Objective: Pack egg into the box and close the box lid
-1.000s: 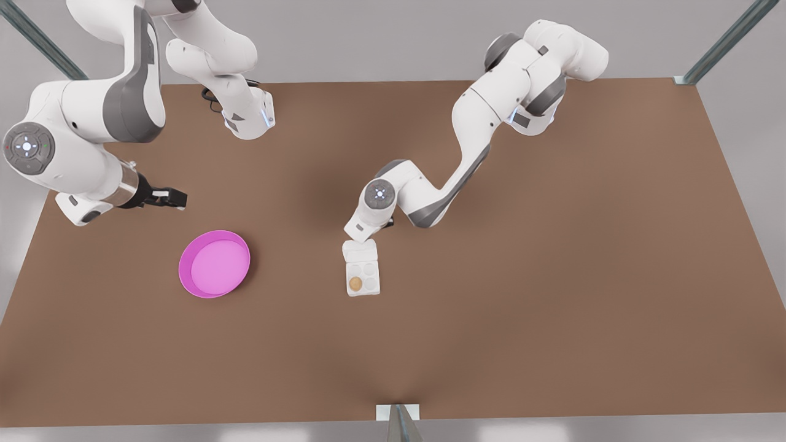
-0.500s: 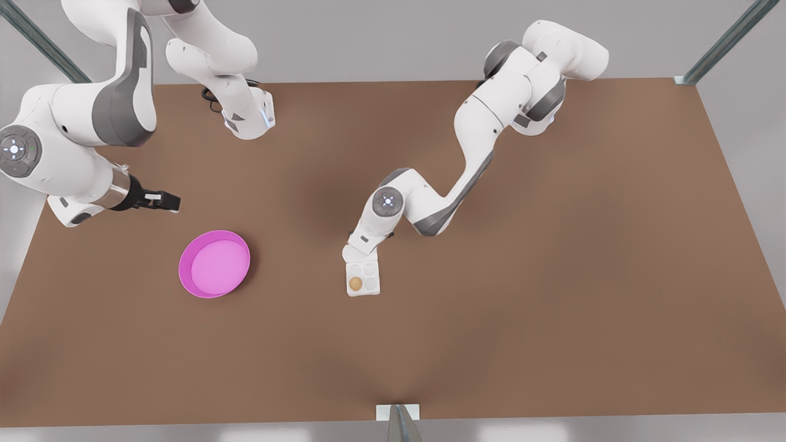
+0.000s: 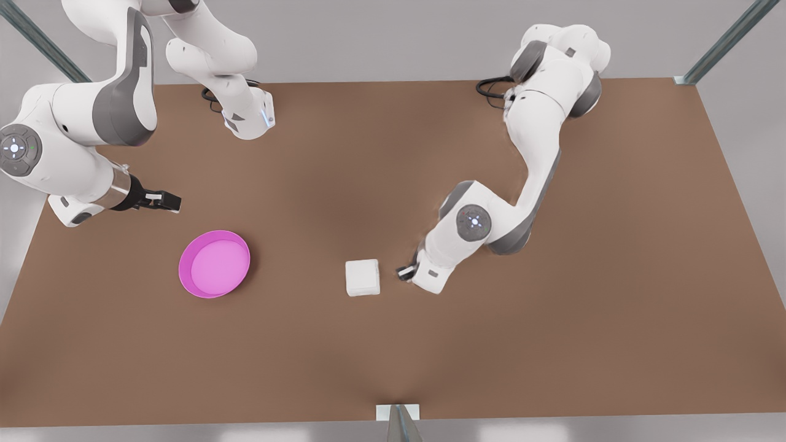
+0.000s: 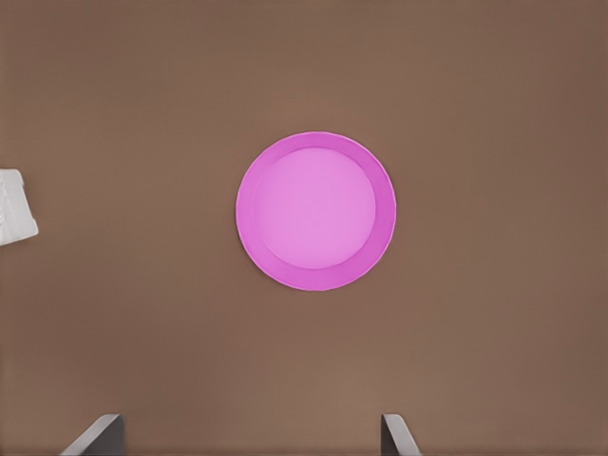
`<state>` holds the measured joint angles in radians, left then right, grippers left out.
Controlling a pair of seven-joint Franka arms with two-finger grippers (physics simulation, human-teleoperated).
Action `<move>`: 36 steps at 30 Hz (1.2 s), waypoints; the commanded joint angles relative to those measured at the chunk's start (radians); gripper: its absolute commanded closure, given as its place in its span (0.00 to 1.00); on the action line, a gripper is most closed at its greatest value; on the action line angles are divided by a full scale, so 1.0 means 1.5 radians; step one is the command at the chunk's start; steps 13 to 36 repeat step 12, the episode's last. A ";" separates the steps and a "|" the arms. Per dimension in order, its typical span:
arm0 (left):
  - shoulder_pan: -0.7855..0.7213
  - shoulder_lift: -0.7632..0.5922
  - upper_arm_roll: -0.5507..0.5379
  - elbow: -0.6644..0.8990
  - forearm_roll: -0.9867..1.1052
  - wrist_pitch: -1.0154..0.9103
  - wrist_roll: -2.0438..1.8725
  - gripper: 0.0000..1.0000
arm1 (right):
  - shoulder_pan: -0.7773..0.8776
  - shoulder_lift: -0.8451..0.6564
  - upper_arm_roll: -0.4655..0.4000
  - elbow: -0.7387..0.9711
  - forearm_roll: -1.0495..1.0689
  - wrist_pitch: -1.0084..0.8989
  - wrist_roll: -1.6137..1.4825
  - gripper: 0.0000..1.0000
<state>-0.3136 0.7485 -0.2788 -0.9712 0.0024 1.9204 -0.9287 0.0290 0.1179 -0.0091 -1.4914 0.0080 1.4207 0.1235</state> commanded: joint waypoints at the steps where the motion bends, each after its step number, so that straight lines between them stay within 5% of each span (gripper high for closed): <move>1: 0.077 -0.067 0.001 0.022 0.119 -0.385 0.295 0.00 | 0.000 -0.001 0.000 0.000 0.001 0.001 -0.002 0.00; 4: 0.106 -0.121 0.008 -0.021 0.175 -0.447 0.497 0.00 | -0.001 -0.001 -0.001 0.007 0.011 0.001 -0.002 0.00; 5: 0.119 -0.305 0.066 -0.300 0.110 -0.267 0.593 0.00 | -0.001 -0.001 -0.001 0.009 0.010 0.001 -0.003 0.00; 8: 0.132 -0.332 0.073 -0.188 0.059 -0.471 0.594 0.00 | -0.001 -0.002 -0.001 0.009 0.009 0.001 -0.009 0.00; 36: 0.131 -0.331 0.073 -0.193 0.046 -0.448 0.593 0.00 | 0.000 -0.003 -0.001 0.009 0.004 -0.003 -0.012 0.00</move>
